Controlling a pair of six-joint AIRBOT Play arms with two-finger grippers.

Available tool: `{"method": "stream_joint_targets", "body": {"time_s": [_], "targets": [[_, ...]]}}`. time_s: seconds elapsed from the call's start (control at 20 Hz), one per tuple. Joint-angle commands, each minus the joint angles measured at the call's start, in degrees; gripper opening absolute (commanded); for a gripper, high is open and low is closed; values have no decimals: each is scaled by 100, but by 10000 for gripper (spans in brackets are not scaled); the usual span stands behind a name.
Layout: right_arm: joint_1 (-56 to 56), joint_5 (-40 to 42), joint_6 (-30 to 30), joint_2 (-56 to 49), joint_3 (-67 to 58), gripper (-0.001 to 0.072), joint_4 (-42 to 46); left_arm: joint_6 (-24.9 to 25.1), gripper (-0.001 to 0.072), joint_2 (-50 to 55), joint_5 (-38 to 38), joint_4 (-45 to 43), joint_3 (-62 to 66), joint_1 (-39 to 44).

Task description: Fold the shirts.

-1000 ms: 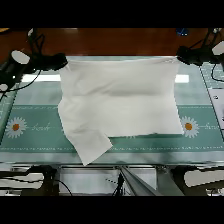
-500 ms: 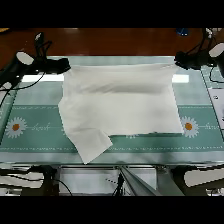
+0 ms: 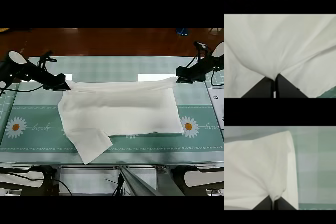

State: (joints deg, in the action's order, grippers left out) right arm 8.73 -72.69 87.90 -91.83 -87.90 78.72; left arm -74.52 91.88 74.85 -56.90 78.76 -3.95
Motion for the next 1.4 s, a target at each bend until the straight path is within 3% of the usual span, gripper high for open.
{"method": "stream_joint_targets", "body": {"time_s": [0.0, 0.05, 0.1, 0.15, 0.3, 0.35, 0.4, 0.5, 0.55, 0.75, 0.9, 1.35], "targets": [[-33, -22, 2, 11, 24, 85, -66, -122, 162, 149, 195, -24, 7, 153], [-33, -33, -11, 15, 22, 221, -48, -120, 272, 144, 219, -24, 11, 160], [-33, -127, -94, 31, 4, 299, 13, -120, 274, 109, 334, -26, 24, 120], [-33, -398, -273, 48, -85, 331, 140, -120, 274, 57, 557, -28, 61, 24], [28, -1777, -828, 188, -455, 331, 1182, -120, 278, -321, 1392, -186, 103, -470], [157, -1961, -721, 332, -452, 334, 1156, -168, 381, -520, 1609, -398, 61, -649], [275, -2243, -763, 457, -452, 405, 1167, -317, 494, -761, 1733, -636, -74, -848], [623, -2490, -767, 697, -343, 452, 1106, -444, 601, -1314, 1718, -713, -772, -1228], [809, -2485, -767, 826, -162, 497, 1036, -439, 601, -1598, 1714, -717, -1285, -1357], [1414, -1950, -1029, 1270, 911, 498, -114, -328, 601, -2465, 1327, -448, -3438, -1451], [1513, -1849, -1215, 1314, 1285, 498, -623, -243, 601, -2533, 960, -133, -4328, -1281], [1508, -1751, -1233, 1314, 1305, 498, -686, -247, 601, -2260, -435, 706, -4966, -358]]}}
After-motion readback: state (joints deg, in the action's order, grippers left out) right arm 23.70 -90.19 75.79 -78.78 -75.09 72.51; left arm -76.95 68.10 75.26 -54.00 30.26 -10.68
